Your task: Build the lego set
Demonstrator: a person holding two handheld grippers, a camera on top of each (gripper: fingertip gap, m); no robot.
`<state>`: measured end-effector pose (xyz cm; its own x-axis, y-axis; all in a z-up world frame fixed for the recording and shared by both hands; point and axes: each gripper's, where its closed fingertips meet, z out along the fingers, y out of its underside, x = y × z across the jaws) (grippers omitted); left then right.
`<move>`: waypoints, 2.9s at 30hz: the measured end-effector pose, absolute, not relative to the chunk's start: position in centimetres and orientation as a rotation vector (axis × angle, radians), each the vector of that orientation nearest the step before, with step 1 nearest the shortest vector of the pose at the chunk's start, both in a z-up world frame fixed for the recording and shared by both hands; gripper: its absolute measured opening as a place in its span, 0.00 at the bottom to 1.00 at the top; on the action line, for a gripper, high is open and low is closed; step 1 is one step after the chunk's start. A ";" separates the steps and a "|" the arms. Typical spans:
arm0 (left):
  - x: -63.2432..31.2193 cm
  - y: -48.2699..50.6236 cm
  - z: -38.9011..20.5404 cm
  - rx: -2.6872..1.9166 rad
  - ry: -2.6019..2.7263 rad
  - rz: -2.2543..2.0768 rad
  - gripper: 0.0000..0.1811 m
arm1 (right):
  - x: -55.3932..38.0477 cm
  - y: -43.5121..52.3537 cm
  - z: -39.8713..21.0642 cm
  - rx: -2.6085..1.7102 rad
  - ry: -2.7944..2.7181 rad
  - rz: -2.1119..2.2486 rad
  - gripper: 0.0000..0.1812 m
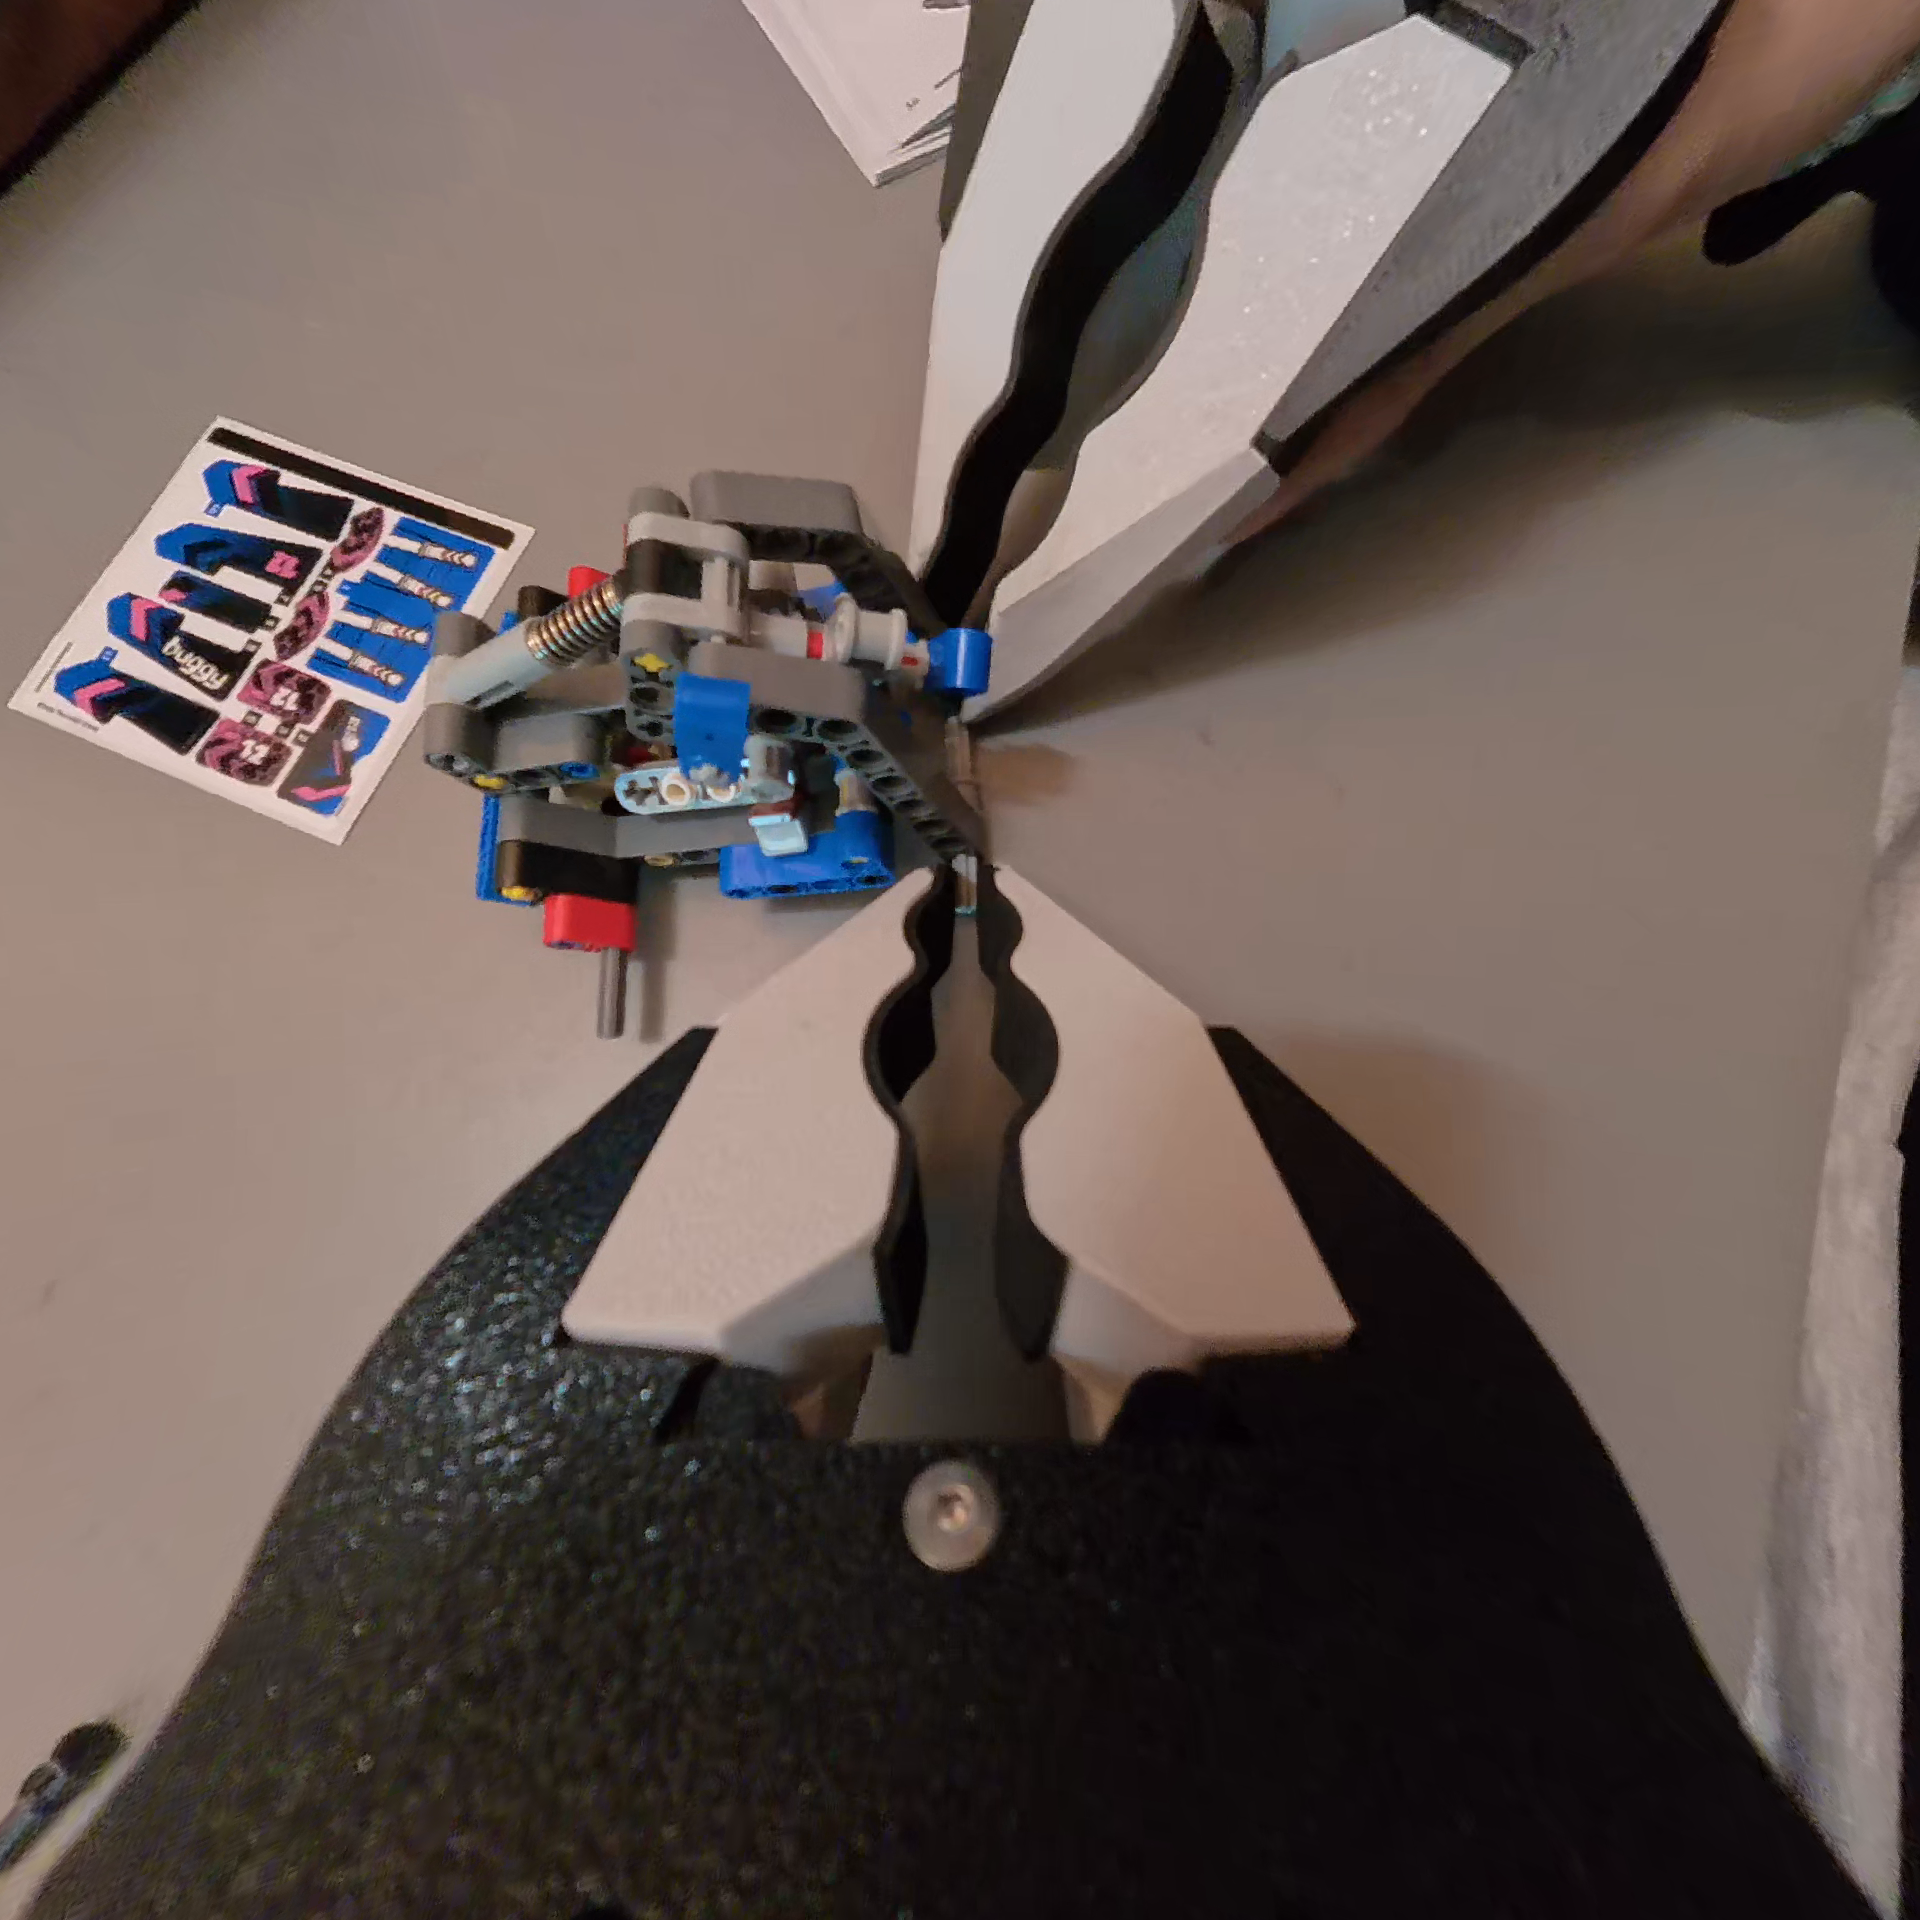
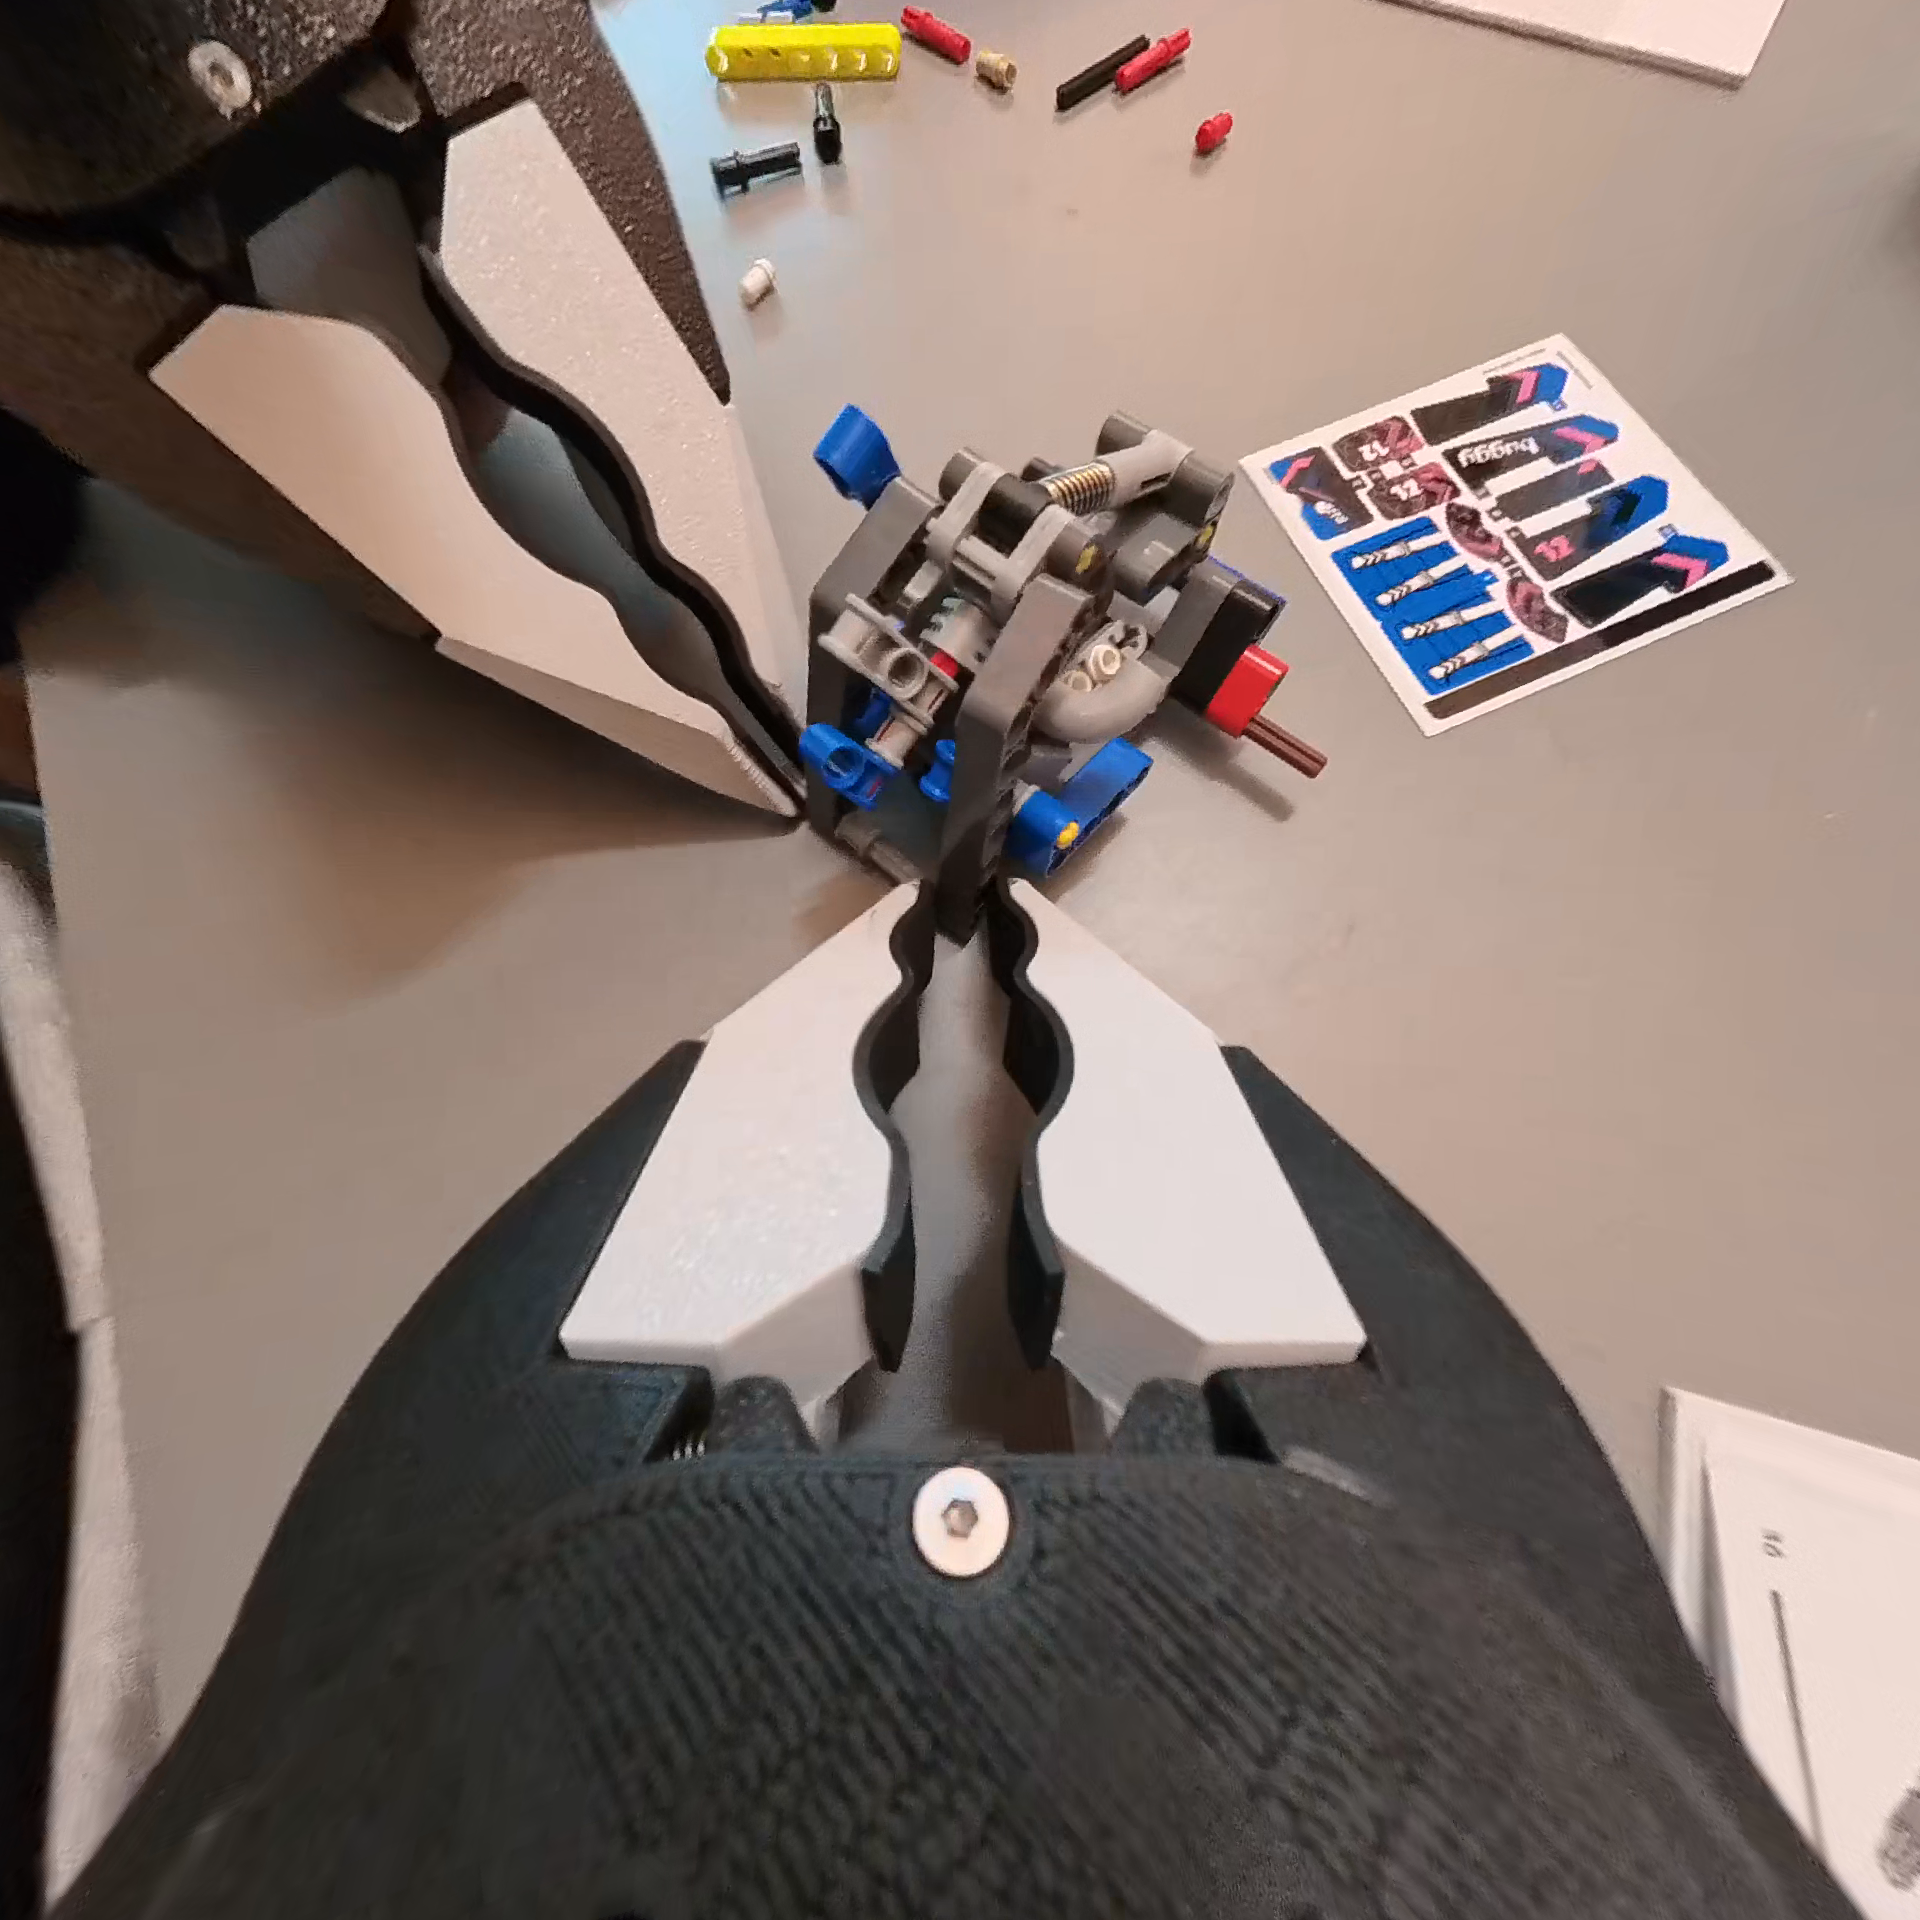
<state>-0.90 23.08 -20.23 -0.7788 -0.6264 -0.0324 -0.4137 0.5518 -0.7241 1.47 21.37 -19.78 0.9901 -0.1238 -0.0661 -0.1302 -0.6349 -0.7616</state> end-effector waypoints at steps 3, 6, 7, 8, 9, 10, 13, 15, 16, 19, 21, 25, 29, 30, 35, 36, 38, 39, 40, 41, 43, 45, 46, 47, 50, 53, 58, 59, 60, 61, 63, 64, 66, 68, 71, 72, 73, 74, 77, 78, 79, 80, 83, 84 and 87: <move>-0.8 23.0 -20.2 -0.913 2.493 -1.045 0.01 | 1.5 21.4 -19.8 -2.261 0.205 0.042 0.05; -0.6 22.9 -20.2 -0.949 2.477 -1.040 0.01 | 1.7 21.4 -19.8 -2.256 0.240 0.055 0.05; -0.6 22.9 -20.2 -0.958 2.476 -1.040 0.01 | 1.7 21.5 -19.8 -2.253 0.252 0.070 0.05; -0.5 22.9 -20.2 -0.964 2.475 -1.044 0.01 | 1.7 21.5 -19.8 -2.250 0.260 0.088 0.05; -0.5 22.9 -20.3 -0.975 2.475 -1.054 0.01 | 1.7 21.5 -19.8 -2.246 0.269 0.112 0.06; -0.6 22.9 -20.3 -0.982 2.476 -1.067 0.01 | 1.7 21.5 -19.7 -2.240 0.279 0.138 0.08; -0.6 22.9 -20.3 -0.999 2.473 -1.105 0.01 | 1.2 21.6 -19.2 -2.200 0.282 0.248 0.13; -0.5 22.9 -20.3 -1.002 2.469 -1.103 0.01 | 1.4 21.6 -18.5 -2.148 0.310 0.282 0.11; -0.5 22.9 -20.3 -1.003 2.468 -1.102 0.01 | 1.7 21.5 -18.1 -2.112 0.333 0.282 0.07; -0.5 22.9 -20.3 -1.010 2.463 -1.099 0.01 | 2.3 21.6 -17.0 -2.032 0.367 0.233 0.04; -0.5 22.9 -20.3 -1.017 2.461 -1.100 0.01 | 2.3 21.5 -17.2 -2.067 0.341 0.139 0.04; -0.4 22.9 -20.3 -1.015 2.458 -1.097 0.01 | 2.4 21.4 -17.6 -2.108 0.331 0.009 0.06; -0.4 22.9 -20.3 -1.015 2.456 -1.096 0.01 | 2.6 20.5 -19.3 -2.221 0.339 -0.108 0.13; -0.4 22.9 -20.3 -1.016 2.456 -1.097 0.01 | 2.3 20.8 -19.1 -2.206 0.333 -0.098 0.10; -0.4 22.9 -20.3 -1.012 2.457 -1.095 0.01 | 2.5 21.6 -19.2 -2.211 0.341 -0.099 0.04; -0.4 22.9 -20.3 -1.008 2.457 -1.093 0.01 | 2.5 21.7 -19.2 -2.214 0.334 -0.106 0.04; -0.3 22.9 -20.3 -1.003 2.456 -1.088 0.01 | 2.6 21.9 -19.2 -2.213 0.350 -0.087 0.04; -0.3 22.9 -20.3 -1.001 2.453 -1.083 0.01 | 2.6 21.9 -19.3 -2.207 0.377 -0.061 0.04; -0.3 22.9 -20.3 -1.000 2.450 -1.077 0.01 | 2.6 22.0 -19.3 -2.201 0.402 -0.035 0.04; -0.2 22.9 -20.3 -1.000 2.446 -1.072 0.01 | 2.7 22.0 -19.3 -2.192 0.427 -0.003 0.04; -0.1 22.8 -20.3 -0.999 2.438 -1.061 0.01 | 2.7 22.0 -19.3 -2.173 0.476 0.060 0.04; 0.0 22.8 -20.3 -1.005 2.434 -1.059 0.01 | 2.8 22.1 -19.3 -2.155 0.514 0.119 0.04; 0.0 22.8 -20.3 -1.010 2.434 -1.061 0.01 | 2.8 22.1 -19.3 -2.149 0.525 0.139 0.04; 0.1 22.8 -20.3 -1.014 2.433 -1.062 0.01 | 2.8 22.1 -19.3 -2.146 0.530 0.150 0.04; 0.2 22.8 -20.3 -1.037 2.423 -1.049 0.01 | 2.9 22.1 -19.3 -2.135 0.548 0.183 0.04; 0.3 22.8 -20.3 -1.055 2.411 -0.994 0.01 | 3.0 22.2 -19.3 -2.128 0.563 0.197 0.04; 0.4 22.9 -20.3 -1.127 2.385 -0.964 0.00 | 3.2 22.3 -19.3 -2.135 0.561 0.155 0.04; 0.4 22.9 -20.3 -1.131 2.388 -0.940 0.00 | 3.2 22.3 -19.3 -2.139 0.557 0.142 0.04; 0.4 22.9 -20.3 -1.129 2.393 -0.913 0.00 | 3.2 22.4 -19.3 -2.142 0.551 0.133 0.04; 0.4 22.9 -20.3 -1.131 2.401 -0.887 0.00 | 3.2 22.5 -19.3 -2.145 0.545 0.131 0.04; 0.5 22.9 -20.3 -1.146 2.405 -0.864 0.00 | 3.3 22.6 -19.3 -2.153 0.533 0.112 0.04; 0.5 22.9 -20.3 -1.155 2.399 -0.864 0.00 | 3.4 22.7 -19.3 -2.151 0.536 0.122 0.04; 0.6 23.0 -20.3 -1.172 2.388 -0.870 0.00 | 3.4 22.8 -19.3 -2.149 0.536 0.131 0.04; 0.7 23.0 -20.3 -1.184 2.384 -0.879 0.00 | 3.6 22.8 -19.3 -2.162 0.521 0.080 0.04; 0.8 23.0 -20.3 -1.173 2.370 -0.924 0.01 | 3.8 22.8 -19.3 -2.168 0.515 0.038 0.04; 0.8 23.0 -20.3 -1.177 2.370 -0.944 0.01 | 3.8 22.8 -19.3 -2.165 0.518 0.049 0.04; 0.7 23.1 -20.3 -1.185 2.370 -0.961 0.01 | 3.7 22.8 -19.3 -2.161 0.521 0.072 0.04; 0.7 23.1 -20.3 -1.191 2.366 -0.982 0.01 | 3.7 22.9 -19.3 -2.161 0.517 0.078 0.04; 0.7 23.0 -20.2 -1.177 2.356 -1.031 0.01 | 3.7 22.9 -19.3 -2.176 0.491 0.016 0.04; 0.7 23.0 -20.2 -1.175 2.356 -1.042 0.01 | 3.7 22.9 -19.3 -2.177 0.488 0.011 0.04; 0.7 23.0 -20.2 -1.173 2.358 -1.049 0.01 | 3.7 22.9 -19.3 -2.178 0.483 0.008 0.04; 0.6 22.9 -20.2 -1.163 2.362 -1.054 0.01 | 3.7 22.9 -19.3 -2.179 0.480 0.004 0.04; 0.5 22.9 -20.2 -1.109 2.369 -1.048 0.01 | 3.8 22.9 -19.3 -2.184 0.466 -0.009 0.04; 0.5 22.9 -20.2 -1.081 2.373 -1.036 0.01 | 3.8 22.9 -19.3 -2.186 0.465 -0.014 0.04; 0.5 23.0 -20.2 -0.989 2.375 -0.998 0.03 | 3.8 22.9 -19.4 -2.194 0.458 -0.033 0.04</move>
<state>0.53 22.97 -20.20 -0.6801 -0.7297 -0.0707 -0.4601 0.4999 -0.7337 3.79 22.87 -19.36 0.9320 -0.3356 -0.1367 -0.3126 -0.5537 -0.7718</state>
